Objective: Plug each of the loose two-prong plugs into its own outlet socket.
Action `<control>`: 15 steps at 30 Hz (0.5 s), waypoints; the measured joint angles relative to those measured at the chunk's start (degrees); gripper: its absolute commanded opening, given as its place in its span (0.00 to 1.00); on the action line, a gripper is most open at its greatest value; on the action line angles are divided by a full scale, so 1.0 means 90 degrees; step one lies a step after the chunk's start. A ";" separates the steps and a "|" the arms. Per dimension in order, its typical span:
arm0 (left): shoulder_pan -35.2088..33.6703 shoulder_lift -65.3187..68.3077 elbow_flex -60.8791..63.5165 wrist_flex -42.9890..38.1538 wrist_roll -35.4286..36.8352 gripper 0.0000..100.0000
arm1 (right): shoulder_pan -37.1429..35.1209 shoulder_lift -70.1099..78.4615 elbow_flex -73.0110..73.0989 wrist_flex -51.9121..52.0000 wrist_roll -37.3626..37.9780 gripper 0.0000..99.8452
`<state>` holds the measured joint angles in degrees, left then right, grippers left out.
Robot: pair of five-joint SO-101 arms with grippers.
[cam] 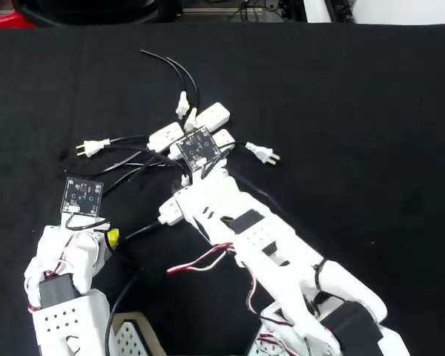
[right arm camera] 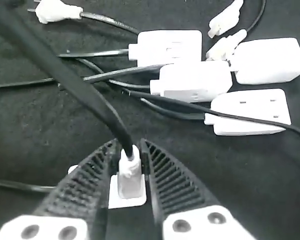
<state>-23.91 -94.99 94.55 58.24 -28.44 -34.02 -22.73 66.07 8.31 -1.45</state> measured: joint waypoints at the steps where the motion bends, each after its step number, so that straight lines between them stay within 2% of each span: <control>1: 0.0000 0.0000 0.0000 0.0000 0.0000 0.31 | 0.0000 0.0000 0.0049 0.0000 0.0000 0.01; 8: 0.0000 0.0000 0.0000 0.0000 0.0000 0.31 | -0.0322 -0.0010 0.0225 -0.0117 0.0000 0.01; 15: 0.0000 0.0000 0.0000 0.0000 0.0000 0.31 | -0.0322 -0.0010 0.0234 -0.0137 0.0176 0.01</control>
<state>-23.91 -94.99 94.55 58.24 -28.44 -36.92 -22.81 68.18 7.08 0.13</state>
